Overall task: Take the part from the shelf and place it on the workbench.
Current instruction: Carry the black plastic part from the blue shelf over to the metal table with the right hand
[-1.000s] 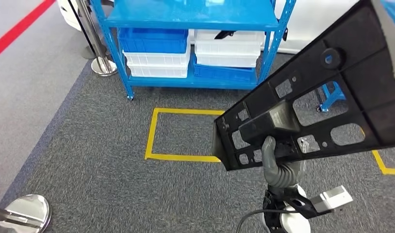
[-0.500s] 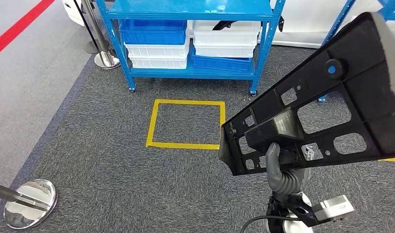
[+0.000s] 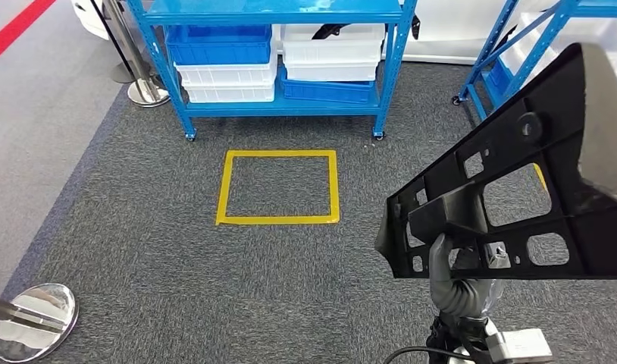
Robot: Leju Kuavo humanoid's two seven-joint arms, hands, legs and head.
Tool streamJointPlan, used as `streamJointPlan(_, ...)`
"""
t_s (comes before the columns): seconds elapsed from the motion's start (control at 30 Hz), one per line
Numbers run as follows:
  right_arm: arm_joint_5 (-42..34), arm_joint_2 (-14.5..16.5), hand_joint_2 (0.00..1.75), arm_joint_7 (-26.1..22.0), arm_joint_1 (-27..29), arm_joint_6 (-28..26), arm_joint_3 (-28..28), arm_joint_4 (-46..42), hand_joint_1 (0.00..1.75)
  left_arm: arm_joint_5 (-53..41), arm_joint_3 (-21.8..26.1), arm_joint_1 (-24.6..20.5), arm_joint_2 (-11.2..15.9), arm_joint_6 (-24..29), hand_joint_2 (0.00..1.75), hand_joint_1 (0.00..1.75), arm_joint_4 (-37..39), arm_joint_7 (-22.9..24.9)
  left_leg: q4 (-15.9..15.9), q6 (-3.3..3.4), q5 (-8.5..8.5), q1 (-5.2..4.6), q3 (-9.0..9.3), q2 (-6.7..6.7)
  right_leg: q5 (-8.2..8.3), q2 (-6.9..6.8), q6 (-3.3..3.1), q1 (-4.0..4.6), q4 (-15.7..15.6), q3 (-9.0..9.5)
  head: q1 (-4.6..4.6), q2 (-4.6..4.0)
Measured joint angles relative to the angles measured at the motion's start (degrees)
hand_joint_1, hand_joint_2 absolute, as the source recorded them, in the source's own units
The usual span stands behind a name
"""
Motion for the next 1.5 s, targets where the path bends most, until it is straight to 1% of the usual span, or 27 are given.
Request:
streamJointPlan(0.07,0.0,0.0,1.75,0.0,0.2,-0.4,-0.5,-0.3,1.75,0.0,0.0,-0.1,-0.1,0.0,1.75,0.00,0.0,0.0,-0.9,0.69,0.64,0.37,0.08,1.14,-2.19,-0.95,0.71,-0.06,3.3,-1.73,0.30,0.00)
streamJointPlan(0.13,-0.2,0.0,1.75,0.0,0.5,-0.7,-1.0,-0.4,1.75,-0.1,0.0,-0.1,-0.1,0.0,1.75,0.00,0.0,0.0,-1.0,0.96,0.87,0.35,-0.18,2.20,-5.77,-1.90,1.48,-0.51,10.3,-5.27,0.59,0.00)
streamJointPlan(0.2,-0.4,0.0,1.75,-0.1,1.1,-0.7,-1.5,-0.4,1.75,-0.1,0.0,0.0,-0.1,-0.1,1.75,0.00,0.0,0.0,-0.8,0.86,0.89,0.40,-0.45,3.23,-6.78,-2.18,2.15,-1.02,14.9,-7.54,0.63,0.00)
streamJointPlan(0.23,-0.4,0.0,1.75,-0.1,1.3,-0.7,-1.7,-0.4,1.75,-0.1,0.0,0.0,-0.2,-0.2,1.75,0.00,0.0,-0.1,-0.7,0.74,0.83,0.47,-0.52,3.75,-5.63,-2.43,2.43,-1.27,14.1,-7.09,0.65,0.01)
streamJointPlan(0.3,-0.4,0.0,1.75,-0.1,1.5,-0.7,-1.9,-0.4,1.75,-0.1,0.0,-0.1,-0.2,-0.2,1.75,0.00,0.0,-0.1,-0.1,0.20,0.48,0.65,-0.56,4.74,-1.89,-3.93,2.85,-1.65,7.3,-3.58,0.69,0.00)
streamJointPlan(0.33,-0.4,0.0,1.75,-0.1,1.5,-0.7,-2.0,-0.4,1.75,-0.1,0.0,-0.1,-0.3,-0.2,1.75,0.00,0.0,-0.2,0.3,-0.24,0.19,0.58,-0.62,5.15,-0.59,-4.89,2.75,-1.57,3.9,-1.87,0.77,0.00)
streamJointPlan(0.4,-0.4,0.0,1.75,-0.2,1.6,-0.7,-2.1,-0.5,1.75,-0.1,0.0,-0.1,-0.2,-0.2,1.75,0.00,0.0,-0.2,0.9,-1.12,-0.21,0.31,-0.70,5.87,0.08,-5.79,1.92,-1.27,0.7,-0.53,0.77,0.00)
streamJointPlan(0.47,-0.5,0.0,1.75,-0.2,1.8,-0.7,-2.1,-0.6,1.75,-0.1,0.0,-0.2,-0.2,-0.2,1.75,0.00,0.0,-0.2,0.9,-1.84,-0.26,0.31,-0.62,6.60,0.18,-4.76,0.79,-1.04,0.7,-0.92,0.66,0.00)
streamJointPlan(0.53,-0.5,0.0,1.75,-0.3,1.8,-0.6,-2.2,-0.7,1.75,-0.1,0.0,-0.3,-0.2,-0.2,1.75,0.00,0.0,-0.2,2.0,-2.44,-1.42,0.60,-1.06,5.64,0.53,-3.82,-0.07,-1.04,0.6,-1.20,0.55,0.00)
streamJointPlan(0.57,-0.6,0.0,1.75,-0.3,1.8,-0.6,-2.2,-0.8,1.75,-0.1,0.0,-0.3,-0.2,-0.2,1.75,0.00,0.0,-0.2,4.0,-2.59,-2.91,0.69,-1.91,4.56,0.73,-3.40,-0.47,-1.07,0.5,-1.31,0.43,0.00)
streamJointPlan(0.63,-0.5,0.0,1.75,-0.3,1.8,-0.5,-2.2,-0.8,1.75,0.0,0.0,-0.3,-0.2,-0.2,1.75,0.00,0.0,-0.2,11.2,-2.52,-6.91,0.65,-4.99,2.54,0.97,-2.50,-1.00,-0.86,0.5,-1.60,0.25,0.00)
streamJointPlan(0.7,-0.4,0.0,1.75,-0.4,2.0,-0.5,-2.2,-0.8,1.75,-0.1,-0.1,-0.3,-0.2,-0.2,1.75,0.00,0.0,-0.1,17.0,-2.19,-8.71,0.52,-7.51,1.99,1.12,-1.25,-1.26,-0.45,0.5,-1.84,0.20,0.00)
streamJointPlan(0.73,-0.2,0.0,1.75,-0.5,2.1,-0.5,-2.2,-0.9,1.75,-0.2,-0.1,-0.2,-0.2,-0.2,1.75,0.00,0.0,0.0,16.8,-1.87,-7.88,0.43,-7.40,1.87,1.16,-0.50,-1.32,-0.24,0.6,-1.88,0.19,0.01)
streamJointPlan(0.77,0.0,0.0,1.75,-0.6,2.2,-0.5,-2.2,-0.9,1.75,-0.3,-0.1,-0.1,-0.2,-0.2,1.75,0.00,0.0,0.1,14.6,-1.45,-6.12,0.30,-6.32,1.63,1.18,0.26,-1.34,-0.08,0.6,-1.85,0.18,0.01)
streamJointPlan(0.83,0.5,0.0,1.75,-0.7,2.3,-0.5,-2.2,-1.1,1.75,-0.6,-0.2,0.0,-0.1,-0.2,1.75,0.00,0.0,0.2,7.0,-0.29,-2.25,0.04,-2.87,-0.41,1.26,1.60,-1.25,0.11,0.7,-1.80,0.21,0.00)
streamJointPlan(0.9,1.0,0.0,1.75,-0.8,2.3,-0.5,-2.2,-1.3,1.75,-0.8,-0.2,0.0,0.0,-0.2,1.75,0.00,0.0,0.3,2.3,0.35,-0.95,-0.19,-0.82,-2.33,1.50,2.70,-0.83,-0.01,0.8,-2.12,0.20,0.00)
streamJointPlan(0.93,1.1,0.0,1.75,-0.8,2.3,-0.6,-2.2,-1.3,1.75,-0.9,-0.3,0.0,0.1,-0.2,1.75,0.00,0.0,0.3,1.8,0.43,-1.10,-0.29,-0.59,-2.45,1.69,3.22,-0.49,-0.14,0.8,-2.36,0.17,-0.01)
streamJointPlan(1.0,1.5,0.0,1.75,-0.9,2.5,-0.6,-2.3,-1.5,1.75,-1.3,-0.3,-0.1,-0.1,-0.2,1.75,0.00,0.0,0.5,1.0,0.61,-0.69,-0.27,-0.35,-1.27,1.96,3.75,0.26,-0.30,0.8,-2.72,0.11,0.00)
streamJointPlan(1.07,2.0,0.0,1.75,-0.9,2.5,-0.6,-2.5,-1.8,1.75,-1.5,-0.3,-0.2,-0.3,-0.2,1.75,0.00,0.0,0.6,0.1,1.10,-0.04,0.03,-0.11,0.18,0.43,1.70,0.79,-0.08,2.9,-3.88,0.39,0.01)
streamJointPlan(1.13,2.4,0.0,1.75,-0.9,2.4,-0.6,-2.5,-1.9,1.75,-1.7,-0.3,-0.1,-0.4,-0.2,1.75,0.00,0.0,0.7,-0.3,1.39,0.21,0.07,-0.14,1.61,-3.08,-1.13,1.18,-0.16,9.1,-6.87,0.69,0.01)
streamJointPlan(1.17,2.6,0.0,1.75,-0.9,2.4,-0.7,-2.5,-1.9,1.75,-1.8,-0.3,-0.1,-0.4,-0.2,1.75,0.00,0.0,0.7,-0.2,1.41,0.22,0.02,-0.23,2.35,-4.56,-1.75,1.40,-0.34,12.5,-8.53,0.73,0.01)
streamJointPlan(1.23,3.4,0.0,1.75,-0.8,2.5,-1.2,-2.5,-1.9,1.75,-1.9,-0.3,-0.1,-0.4,-0.3,1.75,0.00,0.0,0.7,-0.1,1.34,0.16,0.00,-0.32,3.80,-4.68,-2.33,1.80,-0.73,15.1,-9.61,0.74,0.00)
streamJointPlan(1.27,4.0,0.0,1.75,-0.7,2.5,-1.6,-2.6,-1.9,1.75,-2.0,-0.3,-0.1,-0.4,-0.4,1.75,0.00,0.0,0.7,-0.1,1.23,0.09,0.02,-0.31,4.49,-3.33,-2.67,1.95,-0.91,13.4,-8.55,0.75,0.00)
streamJointPlan(1.33,5.1,-0.3,1.75,-0.7,2.4,-2.3,-2.7,-2.1,1.75,-2.3,-0.3,-0.2,-0.5,-0.6,1.75,0.00,0.0,0.8,0.2,0.76,-0.22,-0.05,-0.20,5.65,-0.17,-4.89,2.02,-1.00,6.0,-4.36,0.77,0.00)
streamJointPlan(1.4,5.7,-0.5,1.75,-0.5,2.3,-2.9,-3.0,-2.6,1.75,-2.5,-0.3,-0.3,-0.6,-0.8,1.75,0.00,0.0,0.9,0.6,0.04,-0.69,-0.37,-0.08,6.54,1.04,-6.67,1.47,-0.71,1.2,-1.80,0.58,0.00)
streamJointPlan(1.43,5.9,-0.7,1.75,-0.4,2.2,-3.1,-3.2,-2.9,1.75,-2.5,-0.3,-0.3,-0.5,-0.9,1.75,0.00,0.0,0.9,0.7,-0.30,-0.85,-0.53,-0.01,6.97,0.90,-6.76,1.08,-0.53,0.7,-1.68,0.46,0.00)
streamJointPlan(1.5,6.2,-1.3,1.75,0.1,2.3,-3.5,-3.8,-3.5,1.75,-2.5,-0.3,-0.4,-0.5,-1.1,1.75,0.00,0.0,0.9,0.8,-0.94,-1.14,-0.44,0.13,7.73,1.15,-5.38,0.27,-0.51,0.6,-1.86,0.27,0.00)
